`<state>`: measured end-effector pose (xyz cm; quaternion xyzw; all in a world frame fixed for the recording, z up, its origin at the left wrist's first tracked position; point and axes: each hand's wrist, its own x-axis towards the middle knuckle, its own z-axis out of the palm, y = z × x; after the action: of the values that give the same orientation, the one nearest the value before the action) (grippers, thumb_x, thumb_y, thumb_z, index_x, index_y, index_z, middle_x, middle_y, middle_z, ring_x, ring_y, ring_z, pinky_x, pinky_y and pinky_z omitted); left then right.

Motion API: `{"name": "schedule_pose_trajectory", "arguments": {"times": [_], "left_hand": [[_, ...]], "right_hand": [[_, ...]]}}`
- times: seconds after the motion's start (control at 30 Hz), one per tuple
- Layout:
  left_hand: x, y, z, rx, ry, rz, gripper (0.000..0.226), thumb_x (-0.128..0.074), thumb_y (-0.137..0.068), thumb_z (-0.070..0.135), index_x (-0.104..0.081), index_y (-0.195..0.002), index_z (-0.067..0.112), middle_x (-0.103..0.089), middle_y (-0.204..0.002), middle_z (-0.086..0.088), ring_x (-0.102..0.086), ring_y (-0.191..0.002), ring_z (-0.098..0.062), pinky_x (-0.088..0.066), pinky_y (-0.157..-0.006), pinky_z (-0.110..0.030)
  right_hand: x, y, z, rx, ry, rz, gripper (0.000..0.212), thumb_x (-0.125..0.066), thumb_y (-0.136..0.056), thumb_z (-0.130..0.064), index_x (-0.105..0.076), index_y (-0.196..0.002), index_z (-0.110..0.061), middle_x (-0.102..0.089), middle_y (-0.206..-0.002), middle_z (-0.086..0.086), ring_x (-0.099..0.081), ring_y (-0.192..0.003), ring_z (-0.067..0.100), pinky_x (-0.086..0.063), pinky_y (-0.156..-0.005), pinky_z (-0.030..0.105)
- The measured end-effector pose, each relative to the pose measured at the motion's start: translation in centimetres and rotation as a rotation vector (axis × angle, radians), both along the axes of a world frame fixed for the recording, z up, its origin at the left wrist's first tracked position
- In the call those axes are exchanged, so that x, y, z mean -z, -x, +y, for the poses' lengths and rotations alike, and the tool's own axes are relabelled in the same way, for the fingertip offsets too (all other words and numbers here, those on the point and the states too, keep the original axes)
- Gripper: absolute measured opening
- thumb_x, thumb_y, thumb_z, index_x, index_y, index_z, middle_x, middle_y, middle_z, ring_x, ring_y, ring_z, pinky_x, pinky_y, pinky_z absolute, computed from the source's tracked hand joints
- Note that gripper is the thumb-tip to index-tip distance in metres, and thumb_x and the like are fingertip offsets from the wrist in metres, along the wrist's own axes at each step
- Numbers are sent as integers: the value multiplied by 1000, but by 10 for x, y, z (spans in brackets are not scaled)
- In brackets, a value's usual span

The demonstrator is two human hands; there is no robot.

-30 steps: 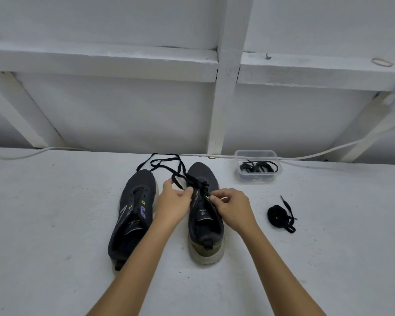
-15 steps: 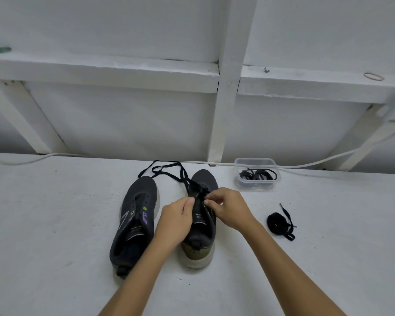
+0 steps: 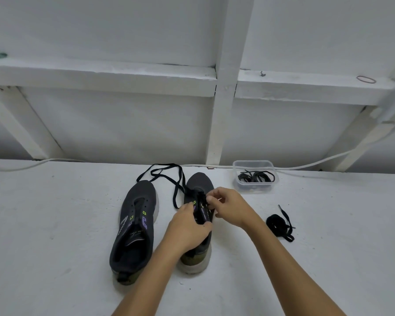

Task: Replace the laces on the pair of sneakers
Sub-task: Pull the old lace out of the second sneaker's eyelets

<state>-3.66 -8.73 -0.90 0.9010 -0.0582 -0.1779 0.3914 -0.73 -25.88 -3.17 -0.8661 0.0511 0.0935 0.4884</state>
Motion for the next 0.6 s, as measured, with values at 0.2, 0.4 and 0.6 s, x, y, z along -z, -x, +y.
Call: {"name": "schedule_pose_trajectory", "arguments": {"times": [0.2,0.4,0.6], "left_hand": [[1,2,2,26,-37,43,58,-72,-78,47,-47,-127,28,-52,-121,11,-54,-112,-15,-48,-98,-38],[5,-1,2,34,-45,59,70,-69,-83,47,-42,-143,23,-49,-140,5,-50,-125,-20,-44,-106,-42],[5,1,2,24,-34,43,58,-68,-82,48,-45,-132,29,-49,-129,12,-52,-116,-15,-46,-101,-40]], "right_hand": [[11,4,8,9,25,-73,4,-74,-90,-25,-76,-93,-27,-75,-86,-12,-69,-81,1,-51,-72,14],[1,-3,11,128,114,-201,5,-58,-99,-20,-62,-95,-21,-66,-92,-7,-65,-74,14,-51,-68,30],[11,6,19,186,11,-35,12,-75,-88,-32,-70,-91,-22,-71,-82,-8,-67,-73,8,-56,-70,29]]}}
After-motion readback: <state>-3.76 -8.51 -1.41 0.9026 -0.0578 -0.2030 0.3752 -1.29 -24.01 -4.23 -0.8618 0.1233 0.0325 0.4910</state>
